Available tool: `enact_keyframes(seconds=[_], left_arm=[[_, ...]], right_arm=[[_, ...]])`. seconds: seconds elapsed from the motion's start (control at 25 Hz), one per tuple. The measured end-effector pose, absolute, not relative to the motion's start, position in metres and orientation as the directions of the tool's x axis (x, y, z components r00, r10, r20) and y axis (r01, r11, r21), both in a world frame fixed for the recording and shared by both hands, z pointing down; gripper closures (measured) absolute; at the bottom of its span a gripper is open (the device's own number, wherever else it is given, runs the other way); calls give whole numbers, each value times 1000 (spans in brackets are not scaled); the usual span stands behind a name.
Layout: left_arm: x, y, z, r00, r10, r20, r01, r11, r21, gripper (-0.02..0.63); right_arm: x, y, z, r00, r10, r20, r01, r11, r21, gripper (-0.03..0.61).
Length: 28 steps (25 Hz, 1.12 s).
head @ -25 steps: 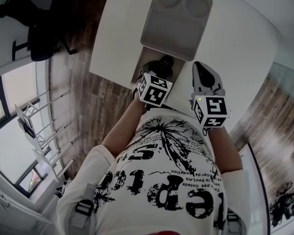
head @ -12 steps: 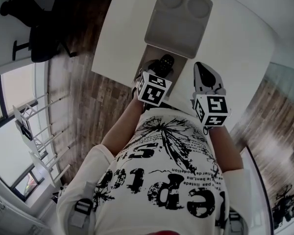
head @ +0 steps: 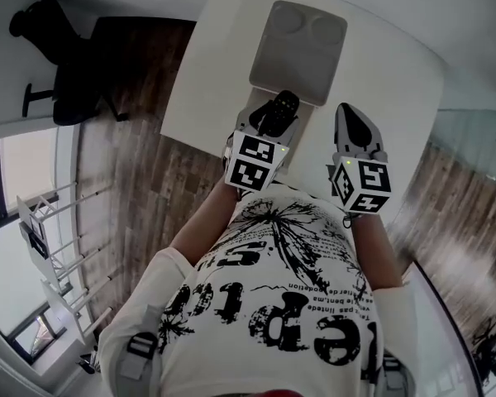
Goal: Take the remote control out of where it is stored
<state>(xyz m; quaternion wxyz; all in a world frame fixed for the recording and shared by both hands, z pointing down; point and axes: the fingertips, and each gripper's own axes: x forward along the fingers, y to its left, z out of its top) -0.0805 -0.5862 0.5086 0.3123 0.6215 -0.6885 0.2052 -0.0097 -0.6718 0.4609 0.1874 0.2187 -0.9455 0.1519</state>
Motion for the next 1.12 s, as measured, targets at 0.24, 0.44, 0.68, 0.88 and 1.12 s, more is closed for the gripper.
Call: enact_keyframes(seconds=[0.24, 0.44, 0.68, 0.88, 1.12], left_arm=[[-81, -607, 445, -65, -858, 510, -993, 108, 56, 360], [-78, -620, 398, -64, -927, 370, -995, 89, 50, 360], [-70, -631, 345, -64, -983, 174, -998, 65, 1, 360], [-68, -649, 309, -37, -998, 56, -998, 34, -59, 360], [-60, -656, 295, -29, -999, 23, -998, 27, -60, 360]], right_arm=[[-2, -681, 426, -832, -434, 345, -509, 846, -163, 581], [1, -677, 399, -843, -459, 280, -513, 843, -162, 581], [7, -679, 360, -850, -493, 186, -518, 847, -119, 581], [13, -688, 344, -845, -514, 151, -530, 843, -97, 581], [23, -696, 325, -836, -539, 101, -547, 833, -84, 581]])
